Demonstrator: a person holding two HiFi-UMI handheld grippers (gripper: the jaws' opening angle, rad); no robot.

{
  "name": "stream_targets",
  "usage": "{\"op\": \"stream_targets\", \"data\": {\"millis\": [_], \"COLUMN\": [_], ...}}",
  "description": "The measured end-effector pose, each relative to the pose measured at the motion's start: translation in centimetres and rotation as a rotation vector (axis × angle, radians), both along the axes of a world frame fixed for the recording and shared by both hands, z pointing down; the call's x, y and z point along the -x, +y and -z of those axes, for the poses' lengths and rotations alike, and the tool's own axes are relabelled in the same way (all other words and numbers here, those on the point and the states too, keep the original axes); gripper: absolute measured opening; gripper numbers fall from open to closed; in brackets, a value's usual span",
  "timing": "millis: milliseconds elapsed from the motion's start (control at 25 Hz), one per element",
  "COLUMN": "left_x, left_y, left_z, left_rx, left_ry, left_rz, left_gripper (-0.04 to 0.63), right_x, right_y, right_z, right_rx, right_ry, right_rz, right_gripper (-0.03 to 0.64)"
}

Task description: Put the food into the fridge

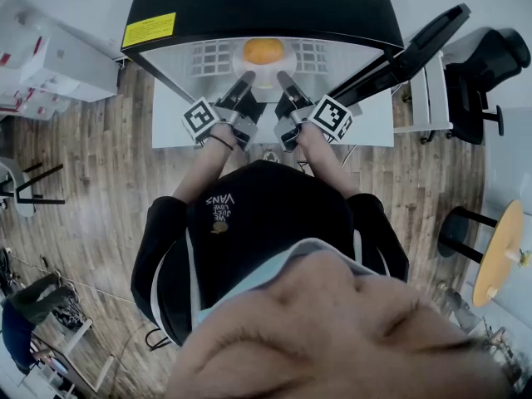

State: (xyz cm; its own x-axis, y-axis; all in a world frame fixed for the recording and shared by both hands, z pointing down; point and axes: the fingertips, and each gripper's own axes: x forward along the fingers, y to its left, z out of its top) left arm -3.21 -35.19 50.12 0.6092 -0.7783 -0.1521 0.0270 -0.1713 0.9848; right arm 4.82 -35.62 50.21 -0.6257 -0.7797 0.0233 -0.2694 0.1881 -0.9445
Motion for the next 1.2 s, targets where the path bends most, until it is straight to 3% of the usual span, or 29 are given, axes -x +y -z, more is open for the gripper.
{"op": "stream_targets", "data": {"millis": [320,520,840,1200], "left_x": [0.1,0.1,0.3,0.3], "left_y": [-0.3,-0.1,0.3,1.6], "left_z": [0.0,0.4,0.4,0.8], "left_rx": [-0.002,-0.022,-0.023,-0.074], "left_ry": [0.010,0.011,0.008,-0.058], "left_rz": [0.001,0.005,0.008,0.005], "left_gripper": [0.083,0.100,0.112,0.112], "right_x": [0.2,0.4,0.0,-0.5], "right_y": [-0.4,-0.2,0.2,1.5], "right_z": [0.5,1.2,1.2,1.0], "right_rx": [-0.025,-0.062,-0.067,-0.094], "right_ry": [0.025,0.050,0.063,0.127], "right_rz": [0.008,0.015,0.008,-0.001], "right_gripper": [0.061,0.134,0.156,0.156]}}
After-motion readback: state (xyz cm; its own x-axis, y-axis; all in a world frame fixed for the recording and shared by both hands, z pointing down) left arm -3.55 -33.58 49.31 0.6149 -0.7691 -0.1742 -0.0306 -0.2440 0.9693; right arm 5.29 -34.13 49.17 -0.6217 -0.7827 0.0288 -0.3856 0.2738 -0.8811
